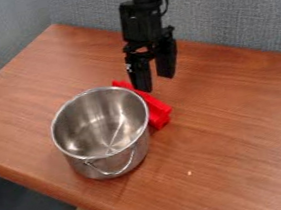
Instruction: Move the red object from the metal pot to the table
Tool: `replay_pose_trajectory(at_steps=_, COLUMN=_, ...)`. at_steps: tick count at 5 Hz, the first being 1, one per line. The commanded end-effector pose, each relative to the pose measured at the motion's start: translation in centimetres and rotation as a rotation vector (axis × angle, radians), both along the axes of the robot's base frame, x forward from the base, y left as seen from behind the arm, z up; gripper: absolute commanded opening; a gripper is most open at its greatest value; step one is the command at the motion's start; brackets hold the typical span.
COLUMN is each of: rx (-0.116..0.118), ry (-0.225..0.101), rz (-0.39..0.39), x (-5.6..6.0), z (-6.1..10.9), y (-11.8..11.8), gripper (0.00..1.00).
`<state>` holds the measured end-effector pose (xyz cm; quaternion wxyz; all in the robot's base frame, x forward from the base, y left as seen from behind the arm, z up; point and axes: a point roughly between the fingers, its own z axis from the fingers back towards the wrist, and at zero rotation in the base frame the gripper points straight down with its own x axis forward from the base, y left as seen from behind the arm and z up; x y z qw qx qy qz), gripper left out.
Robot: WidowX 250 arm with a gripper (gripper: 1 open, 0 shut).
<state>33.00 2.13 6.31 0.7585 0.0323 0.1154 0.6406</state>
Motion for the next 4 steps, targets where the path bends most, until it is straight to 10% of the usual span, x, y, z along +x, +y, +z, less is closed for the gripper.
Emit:
replay_pose_trajectory(at_steps=1, rx=-0.034, ry=-0.101, rz=-0.035, x=0.0, z=1.1, y=1.0, gripper=1.0)
replay_pose_trajectory(at_steps=4, rx=-0.12, ry=-0.157, rz=-0.175, x=0.2, z=-1.6, y=3.0, gripper=1.0)
